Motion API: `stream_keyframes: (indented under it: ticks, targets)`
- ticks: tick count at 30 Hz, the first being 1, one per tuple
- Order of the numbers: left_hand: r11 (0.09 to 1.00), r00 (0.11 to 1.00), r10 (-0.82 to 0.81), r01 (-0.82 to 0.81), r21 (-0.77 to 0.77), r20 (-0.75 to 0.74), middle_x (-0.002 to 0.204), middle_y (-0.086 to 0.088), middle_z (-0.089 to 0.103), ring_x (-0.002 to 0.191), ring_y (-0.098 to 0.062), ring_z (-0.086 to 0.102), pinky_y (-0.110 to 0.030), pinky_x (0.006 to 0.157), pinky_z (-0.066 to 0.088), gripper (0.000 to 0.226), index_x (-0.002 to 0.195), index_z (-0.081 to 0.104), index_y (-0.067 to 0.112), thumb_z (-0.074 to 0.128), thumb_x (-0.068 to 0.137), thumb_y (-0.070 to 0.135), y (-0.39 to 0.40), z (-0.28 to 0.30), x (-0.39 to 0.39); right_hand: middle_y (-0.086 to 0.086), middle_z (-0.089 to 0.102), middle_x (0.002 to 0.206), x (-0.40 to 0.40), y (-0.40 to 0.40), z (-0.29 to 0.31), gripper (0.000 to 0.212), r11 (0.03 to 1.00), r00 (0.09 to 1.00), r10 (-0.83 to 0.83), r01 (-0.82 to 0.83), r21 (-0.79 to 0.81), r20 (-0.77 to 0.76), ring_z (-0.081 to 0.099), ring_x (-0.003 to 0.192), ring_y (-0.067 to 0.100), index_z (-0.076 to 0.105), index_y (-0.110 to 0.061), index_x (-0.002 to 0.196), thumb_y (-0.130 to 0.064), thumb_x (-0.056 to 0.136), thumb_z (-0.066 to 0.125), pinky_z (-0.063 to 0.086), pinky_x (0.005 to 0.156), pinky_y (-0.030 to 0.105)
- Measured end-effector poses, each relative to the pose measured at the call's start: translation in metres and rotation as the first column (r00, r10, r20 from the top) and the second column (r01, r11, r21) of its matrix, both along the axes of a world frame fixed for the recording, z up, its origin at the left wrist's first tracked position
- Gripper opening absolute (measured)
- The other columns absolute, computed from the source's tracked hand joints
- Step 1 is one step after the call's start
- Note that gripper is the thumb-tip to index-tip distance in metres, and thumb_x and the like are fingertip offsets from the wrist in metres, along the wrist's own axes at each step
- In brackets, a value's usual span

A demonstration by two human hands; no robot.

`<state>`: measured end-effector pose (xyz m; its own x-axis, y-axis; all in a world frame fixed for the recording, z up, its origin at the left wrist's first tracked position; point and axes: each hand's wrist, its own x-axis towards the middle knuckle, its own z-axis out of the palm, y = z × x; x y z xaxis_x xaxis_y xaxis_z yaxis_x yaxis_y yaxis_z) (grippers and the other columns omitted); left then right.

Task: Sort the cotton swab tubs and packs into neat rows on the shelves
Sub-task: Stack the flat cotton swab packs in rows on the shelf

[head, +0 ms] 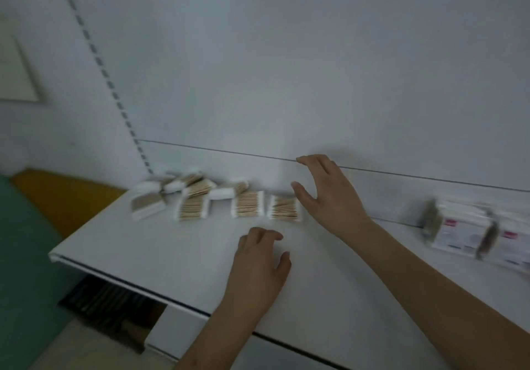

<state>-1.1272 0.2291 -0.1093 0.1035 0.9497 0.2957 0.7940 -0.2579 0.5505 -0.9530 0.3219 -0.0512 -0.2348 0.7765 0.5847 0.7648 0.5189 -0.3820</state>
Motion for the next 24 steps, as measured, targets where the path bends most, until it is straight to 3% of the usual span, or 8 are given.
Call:
stream_keyframes:
  ticks: [3, 5, 7, 11, 15, 21, 24]
  targets:
    - [0.996, 0.996, 0.086, -0.085, 0.041, -0.028, 0.126, -0.001, 0.05, 0.114, -0.018, 0.047, -0.027, 0.094, 0.042, 0.035, 0.126, 0.059, 0.018, 0.062, 0.093, 0.029, 0.015, 0.001, -0.018, 0.004, 0.053, 0.131, -0.016, 0.006, -0.028, 0.047, 0.99, 0.991, 0.056, -0.039, -0.136, 0.122, 0.052, 0.116, 0.025, 0.052, -0.015, 0.134, -0.03, 0.091, 0.059, 0.048, 0.092, 0.039]
    - [0.99, 0.989, 0.13, -0.125, 0.061, -0.069, 0.125, -0.006, 0.052, 0.115, -0.024, 0.047, -0.033, 0.093, 0.044, 0.037, 0.126, 0.058, 0.013, 0.063, 0.091, 0.026, 0.031, 0.004, -0.028, 0.006, 0.058, 0.122, -0.021, 0.007, -0.052, 0.046, 0.987, 0.969, 0.085, -0.05, -0.153, 0.234, 0.055, 0.111, 0.03, 0.058, -0.013, 0.126, -0.033, 0.085, 0.053, 0.051, 0.089, 0.043]
    - [0.99, 0.984, 0.141, -0.137, 0.04, -0.113, 0.13, -0.011, 0.051, 0.12, -0.029, 0.046, -0.041, 0.095, 0.046, 0.045, 0.13, 0.054, 0.008, 0.063, 0.088, 0.023, 0.046, 0.005, -0.034, 0.006, 0.06, 0.119, -0.021, 0.01, -0.069, 0.05, 0.986, 0.965, 0.081, -0.041, -0.164, 0.25, 0.054, 0.111, 0.031, 0.061, -0.014, 0.123, -0.037, 0.081, 0.048, 0.051, 0.091, 0.045]
    - [0.984, 0.971, 0.171, -0.177, -0.019, -0.167, 0.149, -0.011, 0.043, 0.134, -0.033, 0.039, -0.045, 0.102, 0.043, 0.069, 0.145, 0.045, 0.01, 0.053, 0.084, 0.041, 0.066, -0.001, -0.039, 0.009, 0.061, 0.118, -0.02, 0.015, -0.076, 0.049, 0.989, 0.979, 0.038, -0.008, -0.147, 0.2, 0.053, 0.111, 0.033, 0.062, -0.012, 0.122, -0.034, 0.079, 0.051, 0.042, 0.098, 0.038]
    - [0.957, 0.943, 0.286, -0.274, 0.091, -0.168, 0.117, -0.011, 0.057, 0.106, -0.034, 0.051, -0.044, 0.083, 0.047, 0.065, 0.121, 0.062, 0.015, 0.049, 0.073, 0.058, 0.069, -0.01, -0.039, 0.005, 0.065, 0.11, -0.019, 0.014, -0.076, 0.047, 0.989, 0.992, 0.015, 0.003, -0.145, 0.123, 0.055, 0.104, 0.029, 0.063, -0.014, 0.114, -0.04, 0.076, 0.052, 0.039, 0.093, 0.033]
    - [0.961, 0.966, 0.235, -0.214, 0.175, -0.107, 0.116, -0.006, 0.058, 0.113, -0.03, 0.049, -0.043, 0.091, 0.045, 0.045, 0.102, 0.065, 0.014, 0.057, 0.069, 0.043, 0.074, -0.015, -0.044, -0.004, 0.068, 0.098, -0.012, 0.016, -0.067, 0.034, 0.984, 0.999, 0.01, -0.016, -0.18, -0.032, 0.059, 0.09, 0.02, 0.071, -0.025, 0.106, -0.047, 0.088, 0.053, 0.042, 0.083, 0.03]
    - [0.975, 0.98, 0.183, -0.171, 0.14, -0.078, 0.118, -0.004, 0.06, 0.12, -0.03, 0.046, -0.042, 0.097, 0.041, 0.045, 0.105, 0.06, 0.013, 0.054, 0.069, 0.04, 0.072, -0.016, -0.043, -0.008, 0.068, 0.094, -0.01, 0.01, -0.062, 0.033, 0.98, 0.99, 0.011, -0.039, -0.195, -0.143, 0.059, 0.089, 0.015, 0.072, -0.026, 0.103, -0.051, 0.093, 0.053, 0.039, 0.08, 0.022]
